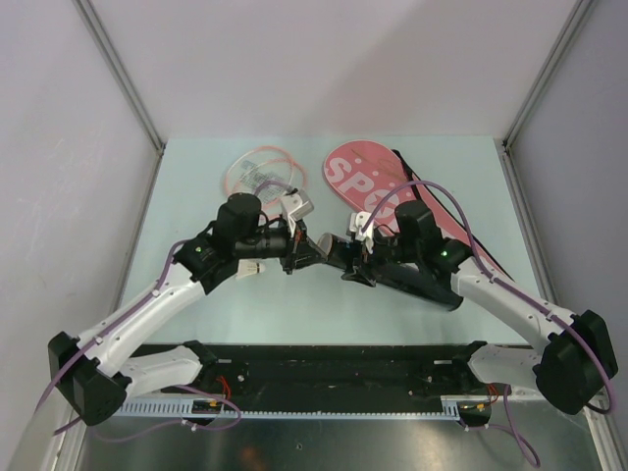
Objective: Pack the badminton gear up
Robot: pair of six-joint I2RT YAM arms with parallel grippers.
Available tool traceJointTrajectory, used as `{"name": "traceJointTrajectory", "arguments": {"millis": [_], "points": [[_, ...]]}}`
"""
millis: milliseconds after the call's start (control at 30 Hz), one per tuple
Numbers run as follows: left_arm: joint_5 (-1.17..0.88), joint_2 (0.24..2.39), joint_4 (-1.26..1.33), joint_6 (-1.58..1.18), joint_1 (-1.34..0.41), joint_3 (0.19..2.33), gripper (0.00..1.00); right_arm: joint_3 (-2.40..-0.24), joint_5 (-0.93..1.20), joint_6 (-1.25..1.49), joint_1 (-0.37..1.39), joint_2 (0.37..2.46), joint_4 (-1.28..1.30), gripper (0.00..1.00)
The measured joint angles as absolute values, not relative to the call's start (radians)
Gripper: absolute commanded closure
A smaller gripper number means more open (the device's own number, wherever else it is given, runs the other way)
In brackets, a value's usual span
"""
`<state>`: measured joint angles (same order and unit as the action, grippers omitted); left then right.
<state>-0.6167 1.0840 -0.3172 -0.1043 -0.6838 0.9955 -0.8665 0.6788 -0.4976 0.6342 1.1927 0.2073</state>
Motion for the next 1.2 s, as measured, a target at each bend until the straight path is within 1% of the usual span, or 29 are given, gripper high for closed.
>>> {"name": "traceJointTrajectory", "arguments": {"millis": [167,300,400,567,633,667,700,733,767,800,900,933,967,1000,1033,1100,1200], "points": [[-0.570,1.048,-0.315,-0.090,-0.697,0.976,1.00,-0.867,0.673,-0.516,0.633,1.193,0.213,0.99],[-0.530,0.926,-0.306,-0.077,-0.711,0.912,1.00,-0.867,0.693,-0.551,0.657,1.193,0.197,1.00],[-0.485,0.809,-0.316,-0.078,-0.697,0.900,1.00,-0.858,0.669,-0.582,0.637,1.192,0.212,1.00],[-0.469,0.666,-0.297,-0.095,-0.616,0.900,1.00,-0.833,0.629,-0.612,0.630,1.189,0.220,1.00],[-0.486,0.689,-0.294,-0.115,-0.591,0.915,0.82,-0.831,0.627,-0.611,0.632,1.185,0.219,1.00],[-0.503,0.723,-0.292,-0.130,-0.580,0.927,0.70,-0.830,0.627,-0.604,0.632,1.182,0.216,1.00],[-0.522,0.763,-0.289,-0.145,-0.569,0.935,0.54,-0.829,0.628,-0.594,0.632,1.176,0.210,1.00],[-0.537,0.810,-0.286,-0.177,-0.553,0.942,0.49,-0.826,0.630,-0.582,0.632,1.166,0.203,1.00],[-0.546,0.841,-0.278,-0.197,-0.539,0.943,0.40,-0.822,0.633,-0.569,0.631,1.152,0.193,1.00],[-0.556,0.891,-0.276,-0.241,-0.520,0.942,0.39,-0.815,0.634,-0.558,0.629,1.136,0.182,0.99],[-0.566,0.967,-0.282,-0.320,-0.498,0.941,0.38,-0.802,0.649,-0.532,0.629,1.095,0.164,0.99],[-0.573,0.974,-0.282,-0.339,-0.496,0.941,0.40,-0.801,0.654,-0.526,0.630,1.087,0.159,0.99],[-0.584,0.977,-0.278,-0.361,-0.495,0.941,0.48,-0.801,0.657,-0.523,0.632,1.083,0.153,0.99],[-0.590,0.976,-0.273,-0.373,-0.495,0.941,0.51,-0.801,0.658,-0.520,0.634,1.082,0.150,0.99],[-0.598,0.976,-0.264,-0.390,-0.495,0.941,0.51,-0.800,0.659,-0.518,0.636,1.082,0.147,0.99],[-0.612,0.984,-0.251,-0.410,-0.495,0.941,0.56,-0.799,0.659,-0.516,0.641,1.082,0.145,0.99],[-0.638,1.028,-0.240,-0.439,-0.503,0.941,0.56,-0.799,0.657,-0.516,0.652,1.082,0.144,1.00]]}}
